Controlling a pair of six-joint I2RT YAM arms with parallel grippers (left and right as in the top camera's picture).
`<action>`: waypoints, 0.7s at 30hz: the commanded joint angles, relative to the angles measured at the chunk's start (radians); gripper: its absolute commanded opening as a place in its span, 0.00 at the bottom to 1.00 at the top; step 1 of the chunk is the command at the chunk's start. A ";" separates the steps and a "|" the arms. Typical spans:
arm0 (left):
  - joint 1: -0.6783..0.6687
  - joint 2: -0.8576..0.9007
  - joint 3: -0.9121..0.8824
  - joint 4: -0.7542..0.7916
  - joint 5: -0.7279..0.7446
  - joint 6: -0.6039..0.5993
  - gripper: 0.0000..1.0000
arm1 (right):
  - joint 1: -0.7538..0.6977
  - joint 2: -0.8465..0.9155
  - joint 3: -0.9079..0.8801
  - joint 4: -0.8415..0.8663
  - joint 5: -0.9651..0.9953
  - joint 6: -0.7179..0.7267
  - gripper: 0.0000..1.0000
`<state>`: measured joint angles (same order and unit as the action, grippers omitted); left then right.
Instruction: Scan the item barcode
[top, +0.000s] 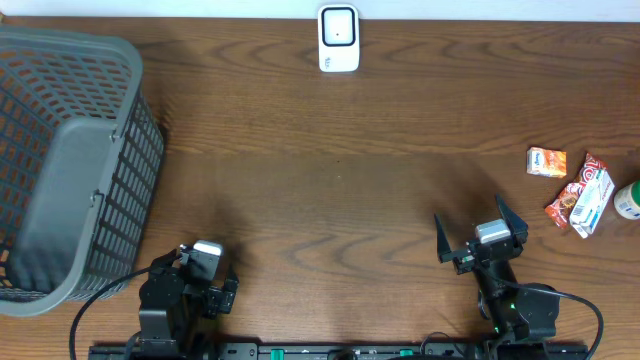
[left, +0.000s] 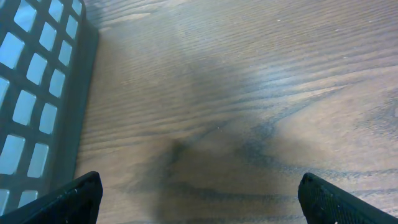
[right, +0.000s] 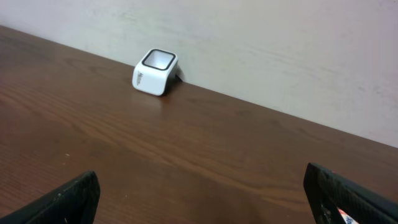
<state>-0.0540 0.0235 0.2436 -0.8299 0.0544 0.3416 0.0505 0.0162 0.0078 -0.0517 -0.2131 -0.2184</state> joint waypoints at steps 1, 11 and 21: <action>0.004 -0.006 -0.037 -0.040 0.006 0.002 0.98 | -0.011 -0.011 -0.003 -0.004 -0.009 0.016 0.99; 0.004 -0.007 -0.038 0.271 0.073 0.002 0.98 | -0.011 -0.011 -0.003 -0.004 -0.009 0.016 0.99; 0.004 -0.008 -0.064 0.760 0.084 0.002 0.98 | -0.011 -0.011 -0.003 -0.004 -0.009 0.016 0.99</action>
<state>-0.0540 0.0219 0.1982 -0.0982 0.1257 0.3412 0.0479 0.0143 0.0071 -0.0525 -0.2131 -0.2180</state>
